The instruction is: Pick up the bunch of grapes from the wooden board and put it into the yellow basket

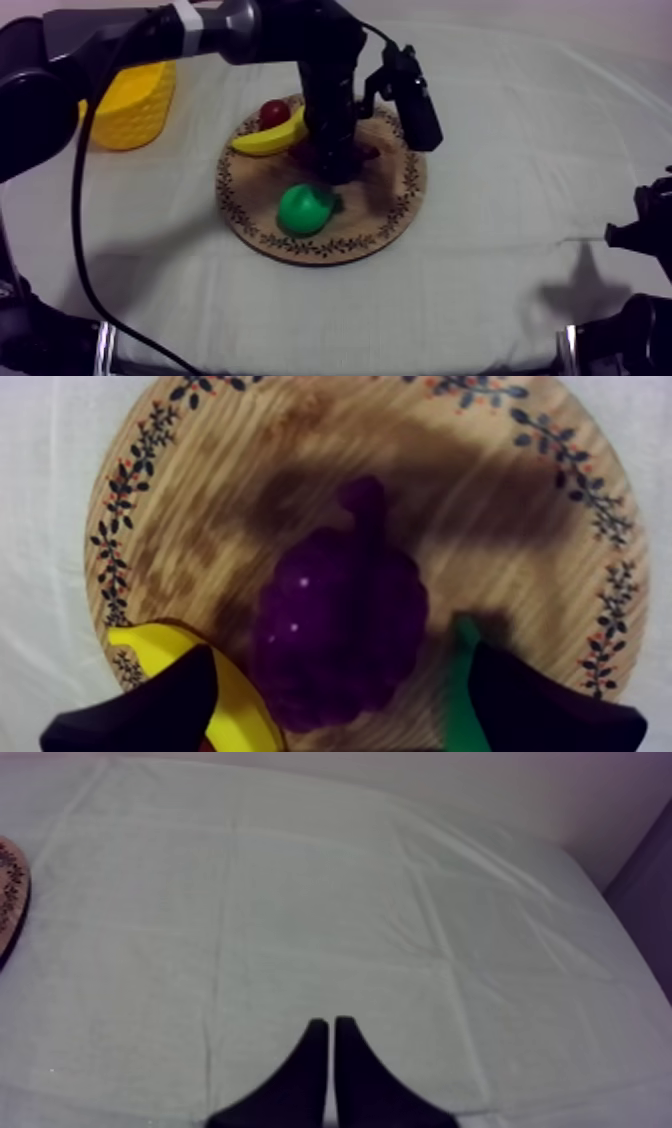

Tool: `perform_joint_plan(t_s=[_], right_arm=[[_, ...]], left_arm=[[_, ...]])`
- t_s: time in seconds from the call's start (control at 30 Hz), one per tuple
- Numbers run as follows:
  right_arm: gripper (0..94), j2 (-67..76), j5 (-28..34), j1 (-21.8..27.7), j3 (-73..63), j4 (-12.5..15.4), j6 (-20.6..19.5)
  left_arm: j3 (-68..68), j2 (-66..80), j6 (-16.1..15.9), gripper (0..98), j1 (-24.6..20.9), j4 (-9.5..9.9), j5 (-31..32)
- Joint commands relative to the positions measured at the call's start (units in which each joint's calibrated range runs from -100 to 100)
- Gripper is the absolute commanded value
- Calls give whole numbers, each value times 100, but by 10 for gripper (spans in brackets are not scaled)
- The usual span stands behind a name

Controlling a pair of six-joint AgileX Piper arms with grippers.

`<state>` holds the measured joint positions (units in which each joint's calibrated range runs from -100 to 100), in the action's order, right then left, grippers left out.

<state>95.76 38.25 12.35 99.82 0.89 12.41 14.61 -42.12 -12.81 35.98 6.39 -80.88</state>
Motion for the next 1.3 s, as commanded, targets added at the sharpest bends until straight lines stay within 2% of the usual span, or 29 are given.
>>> perform_joint_plan(t_s=[0.0, 0.13, 0.23, 0.6, 0.73, 1.0, 1.27], right_arm=[[3, -1, -2, -2, -5, 1, 2], [3, -1, -2, -2, -5, 1, 2], [3, -1, -2, -2, -5, 1, 2], [3, -1, -2, -2, -5, 1, 2], [3, -1, -2, -2, -5, 1, 2], [3, -1, -2, -2, -5, 1, 2], [3, -1, -2, -2, -5, 1, 2]], left_arm=[[98, -132, 4, 959, -14, 4, -40], [240, -330, 26, 948, -42, 9, -144], [314, -447, 76, 899, -50, 17, -190], [406, -657, 324, 541, -63, 25, -296], [384, -698, 396, 443, -68, 51, -300], [203, -417, 384, 402, -56, 21, -154], [-186, 638, 338, 406, 33, 38, -92]])
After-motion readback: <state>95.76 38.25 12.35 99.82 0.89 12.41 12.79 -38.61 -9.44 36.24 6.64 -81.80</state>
